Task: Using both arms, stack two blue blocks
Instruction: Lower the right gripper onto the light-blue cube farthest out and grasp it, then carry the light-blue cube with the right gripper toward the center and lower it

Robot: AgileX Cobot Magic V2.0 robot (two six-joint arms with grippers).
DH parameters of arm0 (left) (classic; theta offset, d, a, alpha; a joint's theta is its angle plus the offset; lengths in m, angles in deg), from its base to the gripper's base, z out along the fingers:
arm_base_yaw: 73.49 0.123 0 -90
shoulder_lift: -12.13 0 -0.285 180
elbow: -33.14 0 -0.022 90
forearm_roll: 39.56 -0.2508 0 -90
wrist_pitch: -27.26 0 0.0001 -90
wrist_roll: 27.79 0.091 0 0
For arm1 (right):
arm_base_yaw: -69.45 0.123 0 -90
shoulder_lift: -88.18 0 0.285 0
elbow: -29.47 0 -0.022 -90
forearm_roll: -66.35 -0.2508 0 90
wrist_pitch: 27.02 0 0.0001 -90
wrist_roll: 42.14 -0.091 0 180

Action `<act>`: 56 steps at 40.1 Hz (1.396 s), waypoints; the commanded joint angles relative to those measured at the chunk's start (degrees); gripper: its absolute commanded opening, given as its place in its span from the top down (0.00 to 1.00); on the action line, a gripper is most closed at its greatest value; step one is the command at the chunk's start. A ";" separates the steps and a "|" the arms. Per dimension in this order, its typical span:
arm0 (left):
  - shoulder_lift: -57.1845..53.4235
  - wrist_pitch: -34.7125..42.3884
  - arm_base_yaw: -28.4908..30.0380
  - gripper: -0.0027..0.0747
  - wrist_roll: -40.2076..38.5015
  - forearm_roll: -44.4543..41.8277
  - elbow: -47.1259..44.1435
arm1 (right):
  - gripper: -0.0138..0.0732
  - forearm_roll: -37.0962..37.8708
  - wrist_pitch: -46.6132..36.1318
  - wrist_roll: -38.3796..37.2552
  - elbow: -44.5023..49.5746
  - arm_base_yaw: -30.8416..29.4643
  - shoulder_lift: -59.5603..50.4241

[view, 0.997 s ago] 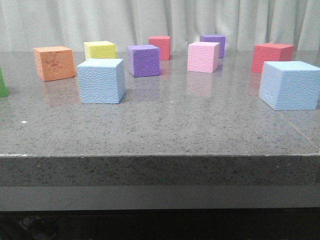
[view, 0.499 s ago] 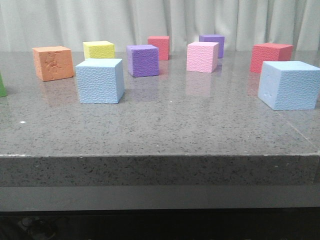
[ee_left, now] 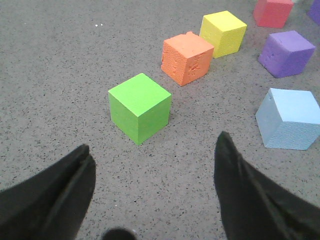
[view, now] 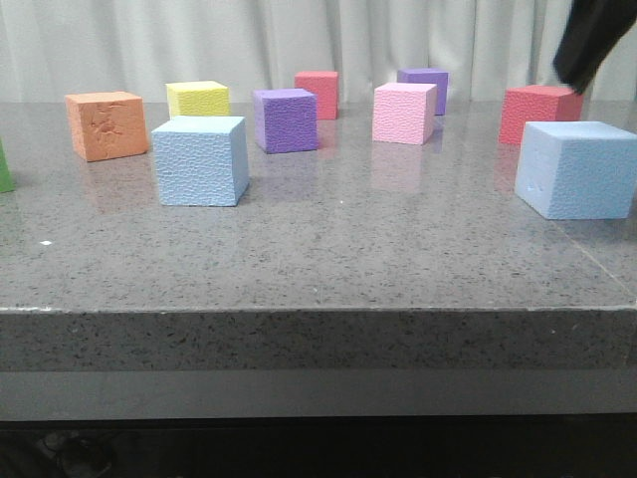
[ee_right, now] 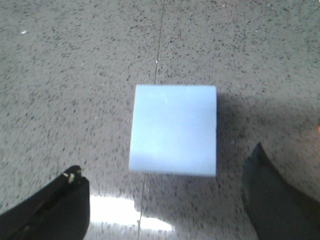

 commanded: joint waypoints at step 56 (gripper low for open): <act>0.31 5.32 -0.40 0.34 1.08 0.17 1.67 | 0.35 -24.58 18.77 63.88 -35.36 4.39 26.53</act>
